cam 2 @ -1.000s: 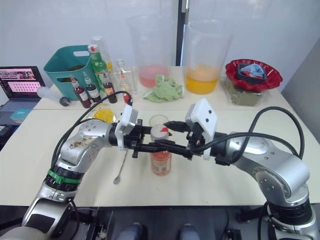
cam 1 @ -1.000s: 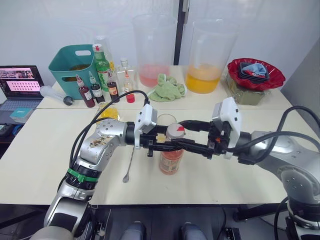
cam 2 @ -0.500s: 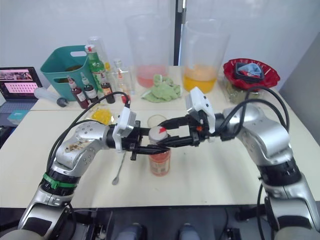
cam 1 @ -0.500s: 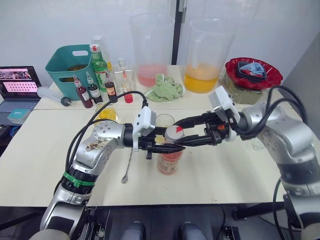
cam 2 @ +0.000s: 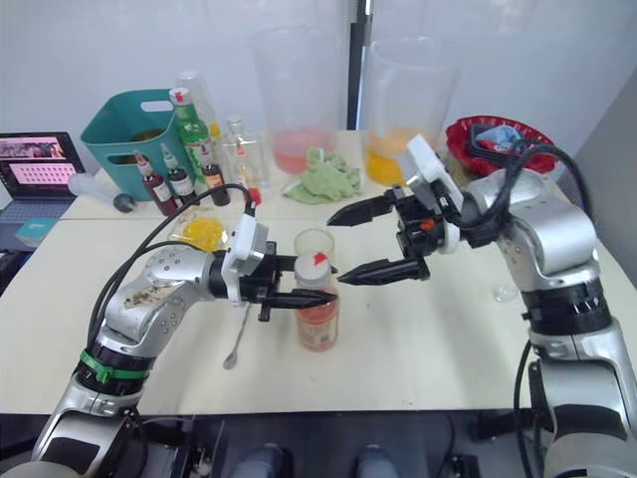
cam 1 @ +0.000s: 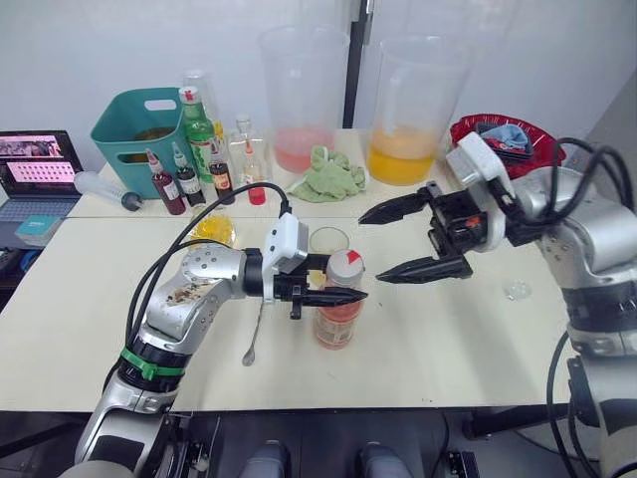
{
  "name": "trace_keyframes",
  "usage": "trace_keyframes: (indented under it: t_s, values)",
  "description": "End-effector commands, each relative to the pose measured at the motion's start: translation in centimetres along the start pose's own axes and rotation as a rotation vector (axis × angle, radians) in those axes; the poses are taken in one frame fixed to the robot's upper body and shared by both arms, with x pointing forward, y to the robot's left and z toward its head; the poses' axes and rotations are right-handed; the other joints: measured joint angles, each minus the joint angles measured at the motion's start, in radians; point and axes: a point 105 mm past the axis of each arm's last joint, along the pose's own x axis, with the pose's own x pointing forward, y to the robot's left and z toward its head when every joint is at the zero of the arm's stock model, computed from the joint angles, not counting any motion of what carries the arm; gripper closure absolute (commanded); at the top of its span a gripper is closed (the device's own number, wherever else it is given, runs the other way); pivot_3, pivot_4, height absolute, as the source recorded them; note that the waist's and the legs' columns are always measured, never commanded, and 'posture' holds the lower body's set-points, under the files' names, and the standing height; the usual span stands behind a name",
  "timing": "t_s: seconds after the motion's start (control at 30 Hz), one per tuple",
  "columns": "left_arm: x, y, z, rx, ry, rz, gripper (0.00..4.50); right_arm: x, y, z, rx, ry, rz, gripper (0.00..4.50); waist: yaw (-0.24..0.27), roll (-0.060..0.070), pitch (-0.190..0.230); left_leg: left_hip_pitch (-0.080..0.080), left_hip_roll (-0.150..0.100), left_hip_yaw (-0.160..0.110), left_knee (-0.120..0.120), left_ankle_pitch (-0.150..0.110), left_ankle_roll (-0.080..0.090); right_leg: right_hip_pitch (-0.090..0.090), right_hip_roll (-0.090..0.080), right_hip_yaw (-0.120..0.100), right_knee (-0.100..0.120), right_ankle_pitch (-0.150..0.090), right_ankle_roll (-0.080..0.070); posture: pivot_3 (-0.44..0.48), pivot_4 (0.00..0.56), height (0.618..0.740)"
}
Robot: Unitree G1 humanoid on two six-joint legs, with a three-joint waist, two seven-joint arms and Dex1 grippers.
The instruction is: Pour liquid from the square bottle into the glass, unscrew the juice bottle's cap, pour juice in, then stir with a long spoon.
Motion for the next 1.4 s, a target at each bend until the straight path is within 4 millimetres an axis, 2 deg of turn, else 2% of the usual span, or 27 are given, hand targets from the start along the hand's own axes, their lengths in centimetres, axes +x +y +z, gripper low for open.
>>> trace_keyframes:
  t_s: [0.03, 0.17, 0.37, 0.47, 0.6, 0.77, 0.9, 1.1, 1.2, 1.3, 1.4]
  values:
    - [0.2, -0.1, -1.4, -0.038, 0.045, -0.021, 2.87, 0.3, 0.4, 1.2, -0.048, -0.042, -0.161, 0.03, 0.000, 0.000, 0.000, 0.000, 0.000, 0.000, 0.000, 0.000, 0.000, 0.000, 0.000, 0.000, 0.000, 0.000, 0.000, 0.000, 0.150, 0.740]
    - [0.7, 0.2, -1.4, -0.038, 0.037, -0.041, 2.87, 1.6, 1.4, 0.8, -0.007, -0.082, -0.309, 0.03, 0.001, 0.000, 0.000, 0.000, 0.000, 0.000, 0.000, 0.000, 0.000, 0.000, 0.000, 0.000, 0.001, 0.000, 0.000, 0.000, 0.150, 0.740]
    - [1.1, 0.2, -1.3, -0.033, 0.030, -0.066, 2.87, 3.2, 2.0, 0.3, 0.039, -0.068, -0.422, 0.03, 0.003, 0.000, 0.000, 0.000, -0.001, 0.000, 0.000, 0.000, 0.000, 0.001, 0.000, 0.000, 0.001, 0.000, 0.000, 0.000, 0.150, 0.740]
    - [1.2, 0.3, -1.4, -0.030, 0.030, -0.071, 2.87, 3.3, 1.9, 0.3, 0.059, -0.073, -0.452, 0.03, 0.003, 0.000, 0.000, 0.000, -0.001, 0.000, 0.000, 0.000, 0.000, 0.000, 0.000, 0.000, 0.001, 0.000, 0.000, 0.000, 0.150, 0.740]
    - [1.2, 0.4, -1.4, -0.027, 0.032, -0.071, 2.87, 3.2, 1.7, 0.2, 0.083, -0.068, -0.475, 1.20, 0.003, 0.000, 0.000, 0.000, -0.002, 0.000, 0.000, 0.000, 0.000, 0.001, 0.000, 0.000, 0.001, 0.000, 0.000, 0.000, 0.150, 0.740]
    - [0.9, 0.5, -1.3, -0.020, 0.038, -0.059, 2.87, 3.8, 2.2, -0.5, 0.111, -0.033, -0.389, 2.83, 0.002, 0.000, 0.000, 0.000, -0.002, 0.000, 0.000, 0.000, 0.000, 0.001, 0.000, 0.000, 0.001, 0.000, 0.000, 0.000, 0.150, 0.740]
    - [0.7, 0.4, -1.3, -0.018, 0.042, -0.050, 2.87, 4.1, 2.6, -1.2, 0.103, -0.010, -0.296, 2.86, 0.002, 0.000, 0.000, 0.001, -0.002, 0.000, 0.000, 0.000, 0.000, 0.002, 0.000, 0.000, 0.000, 0.000, 0.000, 0.000, 0.150, 0.740]
    - [0.4, 0.2, -1.3, -0.017, 0.053, -0.028, 2.87, 3.9, 2.7, -1.8, 0.012, -0.002, -0.038, 2.86, 0.000, 0.000, 0.000, 0.003, -0.001, 0.001, 0.000, 0.000, 0.000, 0.004, 0.001, 0.000, -0.002, 0.000, 0.000, 0.000, 0.150, 0.740]
    - [0.3, 0.1, -1.3, -0.018, 0.056, -0.025, 2.87, 3.5, 2.0, -1.7, 0.011, -0.010, 0.065, 2.86, -0.001, 0.000, 0.000, 0.004, -0.001, 0.001, 0.000, 0.000, 0.000, 0.004, 0.001, 0.000, -0.002, 0.000, 0.000, 0.000, 0.150, 0.740]
    - [0.2, 0.0, -1.3, -0.020, 0.059, -0.021, 2.87, 3.1, 0.5, -1.4, 0.015, 0.000, 0.112, 2.86, -0.002, 0.000, 0.000, 0.004, -0.001, 0.001, 0.000, 0.000, 0.000, 0.004, 0.001, 0.000, -0.002, 0.000, 0.000, 0.000, 0.150, 0.740]
    - [0.2, -0.1, -1.3, -0.021, 0.058, -0.018, 2.87, 2.6, 0.1, -0.7, -0.015, 0.009, 0.186, 2.86, 0.000, 0.000, 0.000, 0.003, -0.001, 0.000, 0.000, 0.000, 0.000, 0.003, 0.001, 0.000, -0.002, 0.000, 0.000, 0.000, 0.150, 0.740]
